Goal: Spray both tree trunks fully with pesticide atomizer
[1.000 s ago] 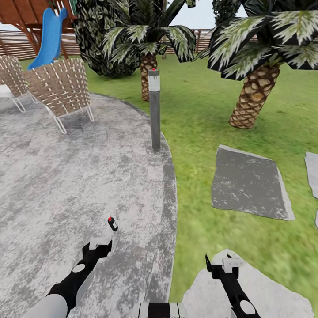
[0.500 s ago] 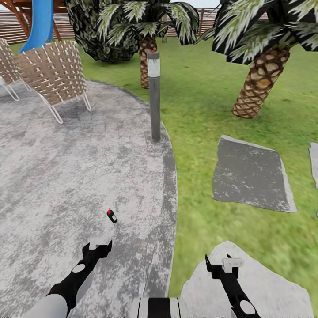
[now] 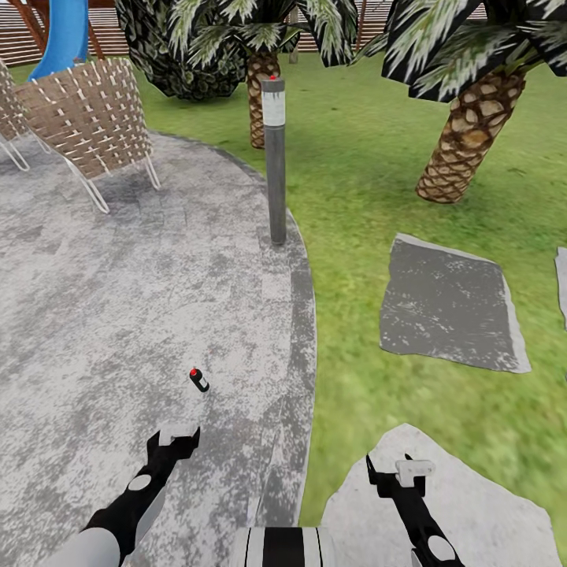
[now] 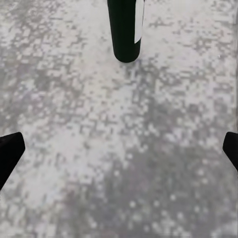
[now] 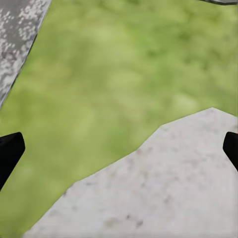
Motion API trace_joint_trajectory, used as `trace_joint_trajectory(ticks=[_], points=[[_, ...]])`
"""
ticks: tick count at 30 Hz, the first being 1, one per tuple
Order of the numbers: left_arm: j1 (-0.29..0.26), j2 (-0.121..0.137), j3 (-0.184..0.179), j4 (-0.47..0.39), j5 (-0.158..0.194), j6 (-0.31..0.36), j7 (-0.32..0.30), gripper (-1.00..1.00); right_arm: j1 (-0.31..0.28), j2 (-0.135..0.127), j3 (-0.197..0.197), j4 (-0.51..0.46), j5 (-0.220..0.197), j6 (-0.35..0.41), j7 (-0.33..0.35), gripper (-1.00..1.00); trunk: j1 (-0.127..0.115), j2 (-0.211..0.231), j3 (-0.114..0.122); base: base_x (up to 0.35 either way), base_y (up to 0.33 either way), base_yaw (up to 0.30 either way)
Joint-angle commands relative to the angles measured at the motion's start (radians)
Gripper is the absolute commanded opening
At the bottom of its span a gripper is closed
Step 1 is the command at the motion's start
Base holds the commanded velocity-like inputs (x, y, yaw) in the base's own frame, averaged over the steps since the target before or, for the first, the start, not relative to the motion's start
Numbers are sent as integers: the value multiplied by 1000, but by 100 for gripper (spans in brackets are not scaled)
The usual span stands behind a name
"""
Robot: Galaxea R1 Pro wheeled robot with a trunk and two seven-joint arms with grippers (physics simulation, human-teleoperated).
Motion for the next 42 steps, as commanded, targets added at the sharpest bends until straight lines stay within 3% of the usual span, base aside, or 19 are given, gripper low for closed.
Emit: trace_joint_trajectory(ticks=[1,7,20,42], points=[[0,0,1,2,3,-10,0,100,0,0,0,0,1,-3,0,100,0,0,-1,0,0,0],[0,0,2,3,3,-21,1,100,0,0,0,0,1,-3,-1,100,0,0,-1,29,0,0],[0,0,3,3,3,-23,1,100,0,0,0,0,1,-3,-1,100,0,0,-1,301,0,0],[0,0,3,3,3,-26,1,100,0,0,0,0,1,-3,-1,100,0,0,-1,77,21,0]])
